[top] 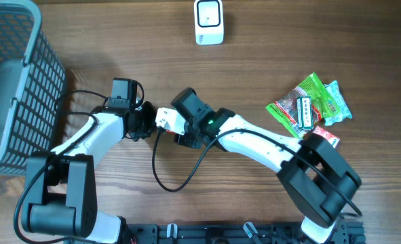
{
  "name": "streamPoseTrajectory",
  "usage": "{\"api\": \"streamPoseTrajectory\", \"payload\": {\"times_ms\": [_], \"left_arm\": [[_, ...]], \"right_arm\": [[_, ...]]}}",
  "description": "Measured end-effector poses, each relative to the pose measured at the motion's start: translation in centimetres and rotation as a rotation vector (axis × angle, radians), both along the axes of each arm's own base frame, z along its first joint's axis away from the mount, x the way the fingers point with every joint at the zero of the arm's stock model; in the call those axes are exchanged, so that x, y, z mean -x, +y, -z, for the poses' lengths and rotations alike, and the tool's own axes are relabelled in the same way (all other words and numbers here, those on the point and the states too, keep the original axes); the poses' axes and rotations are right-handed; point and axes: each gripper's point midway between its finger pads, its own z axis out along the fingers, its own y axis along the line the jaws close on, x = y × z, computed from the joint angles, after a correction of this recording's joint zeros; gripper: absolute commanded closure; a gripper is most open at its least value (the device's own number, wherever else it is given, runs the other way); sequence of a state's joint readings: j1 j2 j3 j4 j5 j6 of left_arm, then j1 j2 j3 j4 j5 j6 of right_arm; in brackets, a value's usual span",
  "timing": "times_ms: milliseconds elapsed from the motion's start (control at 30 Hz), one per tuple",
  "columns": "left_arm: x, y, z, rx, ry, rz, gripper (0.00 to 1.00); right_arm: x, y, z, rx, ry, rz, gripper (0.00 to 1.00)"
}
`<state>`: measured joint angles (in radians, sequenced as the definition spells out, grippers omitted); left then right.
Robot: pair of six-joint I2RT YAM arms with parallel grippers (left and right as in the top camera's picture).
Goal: Scan the item barcode
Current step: 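Grasp the red stick with the right gripper beside the left gripper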
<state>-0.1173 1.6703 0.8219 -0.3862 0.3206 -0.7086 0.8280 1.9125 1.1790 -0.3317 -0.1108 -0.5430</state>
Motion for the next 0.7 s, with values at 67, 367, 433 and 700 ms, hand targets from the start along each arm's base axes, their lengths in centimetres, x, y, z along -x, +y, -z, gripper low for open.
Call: {"api": "streamPoseTrajectory", "payload": {"times_ms": [67,367,433,700], "left_arm": [[0.0,0.1,0.0,0.001,0.0,-0.003,0.61],[-0.1,0.7,0.0,0.013,0.007,-0.024,0.64],[-0.1,0.7,0.0,0.012,0.009,-0.024,0.71],[0.3,1.6,0.3,0.08,0.041,-0.06,0.91]], "right_arm": [[0.1,0.5,0.3,-0.021,0.011,-0.014,0.57],[0.2,0.9,0.5,-0.057,0.04,-0.042,0.57],[0.1,0.9,0.5,-0.061,0.04,-0.04,0.57],[-0.2,0.6,-0.3,-0.067,0.029,-0.038,0.57]]}}
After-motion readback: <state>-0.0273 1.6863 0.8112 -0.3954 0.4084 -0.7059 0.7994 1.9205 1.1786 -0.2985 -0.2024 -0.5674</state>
